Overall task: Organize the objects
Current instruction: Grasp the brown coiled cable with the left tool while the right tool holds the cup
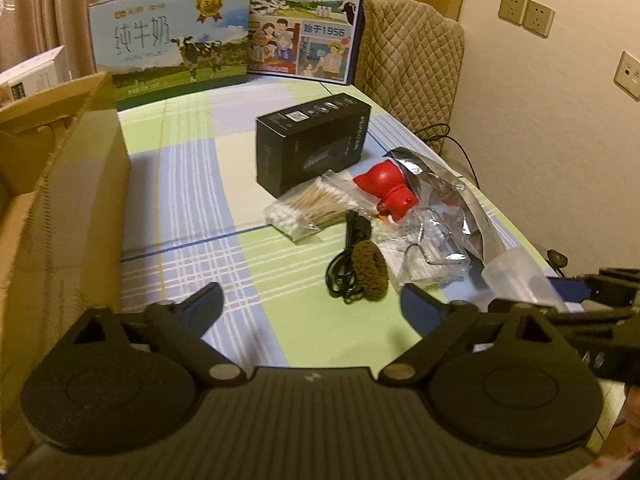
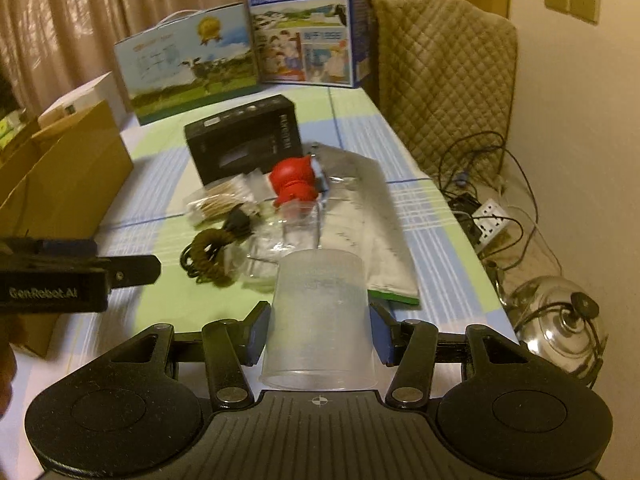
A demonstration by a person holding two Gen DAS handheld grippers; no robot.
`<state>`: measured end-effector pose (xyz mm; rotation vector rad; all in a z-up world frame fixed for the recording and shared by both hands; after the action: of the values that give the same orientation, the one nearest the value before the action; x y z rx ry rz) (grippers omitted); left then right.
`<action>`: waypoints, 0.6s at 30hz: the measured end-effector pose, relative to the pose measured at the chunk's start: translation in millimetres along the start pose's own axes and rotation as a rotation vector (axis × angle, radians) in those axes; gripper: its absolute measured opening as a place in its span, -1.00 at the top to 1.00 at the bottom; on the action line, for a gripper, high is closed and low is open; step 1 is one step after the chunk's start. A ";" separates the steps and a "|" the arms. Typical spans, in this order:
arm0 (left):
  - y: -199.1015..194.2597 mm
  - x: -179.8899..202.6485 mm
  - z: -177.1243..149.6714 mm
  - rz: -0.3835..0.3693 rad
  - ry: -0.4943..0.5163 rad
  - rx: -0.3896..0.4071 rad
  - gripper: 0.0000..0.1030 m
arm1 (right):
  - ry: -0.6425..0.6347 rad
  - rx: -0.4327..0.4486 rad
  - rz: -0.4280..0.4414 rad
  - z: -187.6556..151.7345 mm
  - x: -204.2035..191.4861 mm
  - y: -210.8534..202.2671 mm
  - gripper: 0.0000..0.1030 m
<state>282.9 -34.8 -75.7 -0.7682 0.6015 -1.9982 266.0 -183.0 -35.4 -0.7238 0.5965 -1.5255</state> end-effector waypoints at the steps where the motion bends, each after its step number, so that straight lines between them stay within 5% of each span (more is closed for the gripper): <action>1: 3.1 1.3 -0.3 -0.013 -0.004 -0.001 -0.66 | 0.005 -0.003 0.001 0.8 1.1 0.8 0.05; 10: 37.9 9.1 6.5 -0.044 0.038 0.003 0.27 | 0.051 -0.020 0.000 5.9 10.2 5.8 0.05; 18: 63.6 12.9 11.9 -0.089 0.047 -0.013 0.54 | 0.056 -0.024 0.007 7.1 7.7 9.0 0.05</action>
<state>321.8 -78.5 -106.2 -0.7695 0.6176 -2.1008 277.2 -191.1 -36.6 -0.6988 0.6597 -1.5386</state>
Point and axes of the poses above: each gripper's, at about its wrist camera, not at the fingertips, and y roughly the way its jaws point, x to its right, z to its top, the point moved 5 cm from there along y, roughly the way its jaws point, and after that the axes turned 15 degrees about -z, right-handed, at the moved point
